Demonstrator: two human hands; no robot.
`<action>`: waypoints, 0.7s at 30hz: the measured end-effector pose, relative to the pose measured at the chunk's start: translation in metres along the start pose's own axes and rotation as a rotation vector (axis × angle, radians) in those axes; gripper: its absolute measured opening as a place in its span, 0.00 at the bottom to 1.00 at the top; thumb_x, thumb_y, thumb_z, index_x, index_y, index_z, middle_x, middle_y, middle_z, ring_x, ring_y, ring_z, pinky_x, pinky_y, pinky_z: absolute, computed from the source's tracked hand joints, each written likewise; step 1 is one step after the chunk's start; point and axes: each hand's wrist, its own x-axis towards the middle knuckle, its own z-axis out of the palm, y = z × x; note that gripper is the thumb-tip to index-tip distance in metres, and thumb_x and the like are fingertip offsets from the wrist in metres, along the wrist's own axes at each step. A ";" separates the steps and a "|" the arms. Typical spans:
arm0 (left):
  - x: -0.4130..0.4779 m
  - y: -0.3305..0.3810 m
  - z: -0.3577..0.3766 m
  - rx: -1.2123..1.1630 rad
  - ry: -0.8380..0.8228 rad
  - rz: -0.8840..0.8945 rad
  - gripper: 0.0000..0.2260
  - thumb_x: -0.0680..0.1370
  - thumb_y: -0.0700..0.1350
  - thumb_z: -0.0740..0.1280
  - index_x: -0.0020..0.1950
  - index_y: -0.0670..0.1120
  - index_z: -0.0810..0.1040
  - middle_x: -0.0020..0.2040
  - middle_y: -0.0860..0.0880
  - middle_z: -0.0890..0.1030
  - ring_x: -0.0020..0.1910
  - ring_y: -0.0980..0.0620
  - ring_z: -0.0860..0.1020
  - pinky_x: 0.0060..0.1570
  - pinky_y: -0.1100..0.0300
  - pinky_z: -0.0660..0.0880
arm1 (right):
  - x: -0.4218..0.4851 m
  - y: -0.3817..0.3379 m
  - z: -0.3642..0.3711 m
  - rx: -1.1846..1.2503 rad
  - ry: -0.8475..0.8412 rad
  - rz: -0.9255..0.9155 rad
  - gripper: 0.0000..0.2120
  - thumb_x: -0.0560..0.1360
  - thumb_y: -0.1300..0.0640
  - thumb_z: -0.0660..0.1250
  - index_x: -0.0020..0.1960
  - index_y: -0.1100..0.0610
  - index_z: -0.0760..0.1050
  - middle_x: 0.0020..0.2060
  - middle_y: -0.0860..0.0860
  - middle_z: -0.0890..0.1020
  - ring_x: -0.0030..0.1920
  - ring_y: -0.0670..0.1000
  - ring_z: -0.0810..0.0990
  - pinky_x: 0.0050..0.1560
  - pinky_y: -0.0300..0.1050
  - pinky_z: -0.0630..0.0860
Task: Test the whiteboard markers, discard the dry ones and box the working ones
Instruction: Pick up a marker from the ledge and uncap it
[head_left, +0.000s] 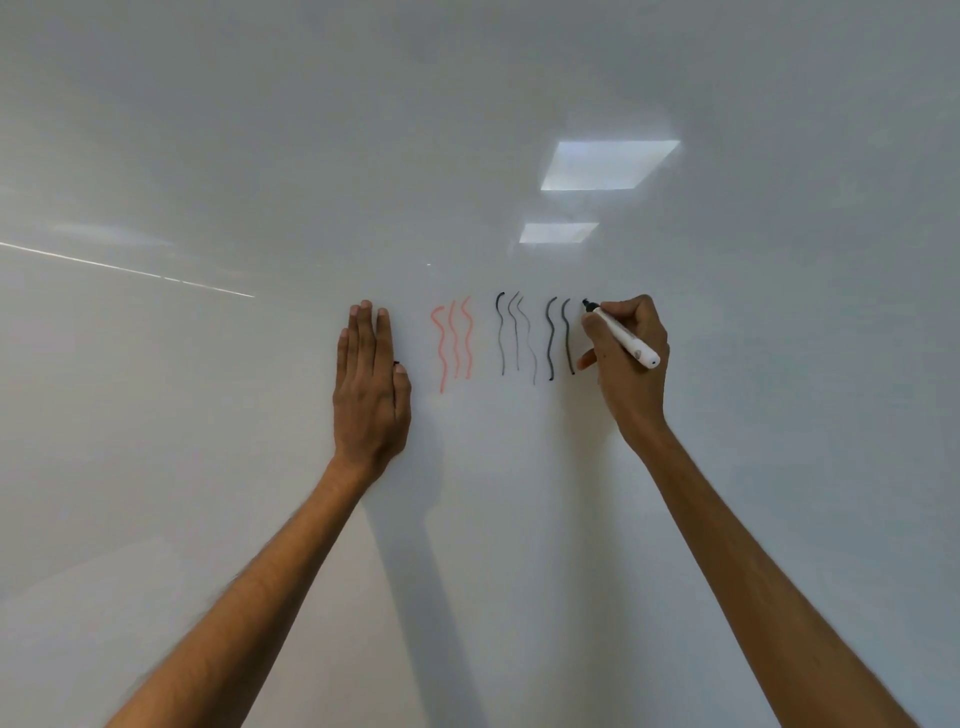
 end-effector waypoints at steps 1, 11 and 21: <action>-0.001 -0.001 0.000 0.002 -0.006 0.005 0.27 0.80 0.39 0.52 0.79 0.36 0.52 0.80 0.39 0.52 0.80 0.44 0.49 0.78 0.49 0.48 | -0.002 0.001 -0.001 -0.011 -0.010 -0.003 0.07 0.78 0.60 0.69 0.50 0.62 0.73 0.43 0.55 0.80 0.34 0.61 0.81 0.31 0.41 0.76; -0.008 -0.003 -0.003 0.000 -0.034 0.034 0.32 0.74 0.37 0.53 0.78 0.34 0.53 0.80 0.37 0.52 0.80 0.42 0.50 0.78 0.45 0.50 | -0.029 0.010 -0.019 -0.022 -0.032 0.041 0.06 0.78 0.62 0.69 0.48 0.63 0.72 0.44 0.55 0.82 0.33 0.63 0.80 0.29 0.38 0.74; -0.017 -0.004 0.004 -0.093 0.016 -0.025 0.19 0.84 0.38 0.54 0.75 0.35 0.62 0.79 0.40 0.57 0.79 0.45 0.53 0.78 0.51 0.47 | -0.051 0.020 -0.030 -0.060 -0.055 0.135 0.06 0.77 0.60 0.70 0.47 0.59 0.73 0.41 0.56 0.82 0.29 0.60 0.81 0.27 0.40 0.71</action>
